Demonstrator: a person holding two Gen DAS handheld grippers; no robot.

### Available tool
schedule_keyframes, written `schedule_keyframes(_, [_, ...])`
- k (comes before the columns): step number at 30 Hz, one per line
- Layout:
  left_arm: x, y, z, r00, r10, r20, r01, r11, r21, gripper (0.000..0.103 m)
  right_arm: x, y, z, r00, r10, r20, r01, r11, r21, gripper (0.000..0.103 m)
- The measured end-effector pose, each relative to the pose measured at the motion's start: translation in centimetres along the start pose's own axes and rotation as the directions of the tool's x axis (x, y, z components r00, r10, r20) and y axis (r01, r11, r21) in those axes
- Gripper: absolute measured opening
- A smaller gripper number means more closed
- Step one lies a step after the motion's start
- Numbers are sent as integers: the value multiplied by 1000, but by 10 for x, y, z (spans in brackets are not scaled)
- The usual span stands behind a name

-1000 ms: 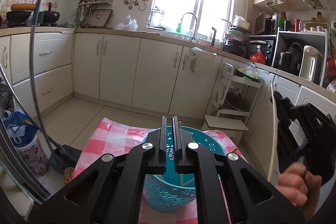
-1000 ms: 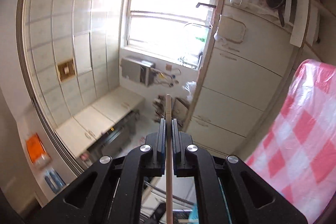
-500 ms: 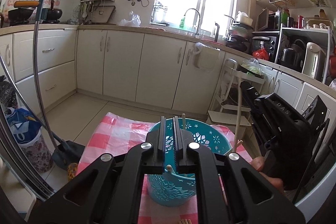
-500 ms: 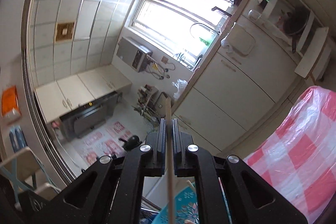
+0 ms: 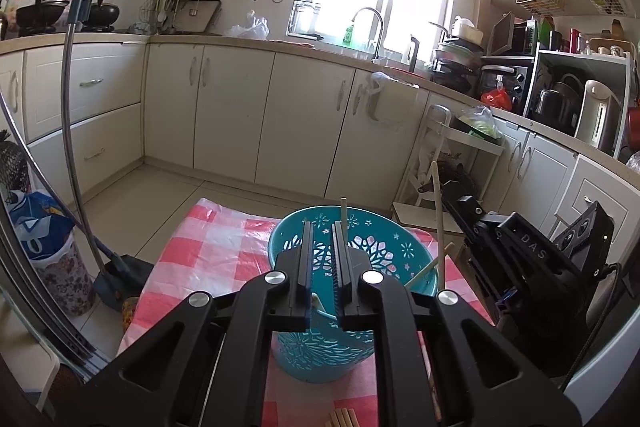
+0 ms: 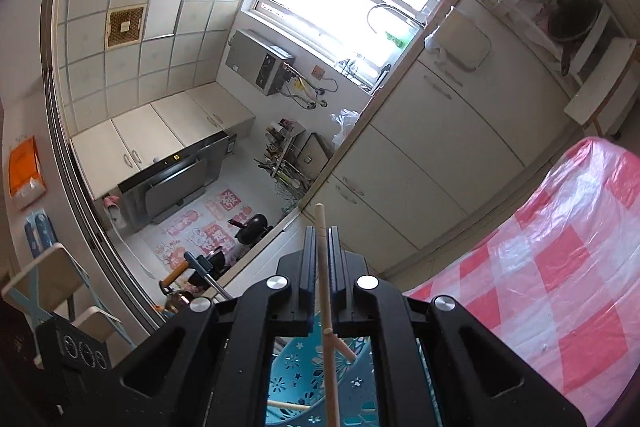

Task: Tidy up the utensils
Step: 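Carry the held chopstick over the teal cup and open the right gripper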

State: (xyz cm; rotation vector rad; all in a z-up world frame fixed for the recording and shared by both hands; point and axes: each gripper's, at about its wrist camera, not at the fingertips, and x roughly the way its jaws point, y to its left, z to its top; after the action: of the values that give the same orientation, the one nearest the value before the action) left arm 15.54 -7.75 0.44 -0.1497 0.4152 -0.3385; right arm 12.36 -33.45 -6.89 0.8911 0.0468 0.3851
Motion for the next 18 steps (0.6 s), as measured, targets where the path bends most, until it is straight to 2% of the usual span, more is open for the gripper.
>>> schedule_keyframes(6, [0, 4, -1, 1000, 0, 1, 0, 1000, -9, 8, -9, -5, 1, 998, 56, -17, -55, 997, 49, 7])
schedule_keyframes(12, [-2, 2, -6, 1000, -9, -14, 9, 1000, -10, 8, -28, -9, 16, 990, 133, 47, -139, 980, 145, 7])
schedule_keyframes(18, [-3, 0, -11, 1000, -16, -25, 16, 1000, -2, 8, -26, -22, 1, 995, 46, -89, -32, 988, 151, 7])
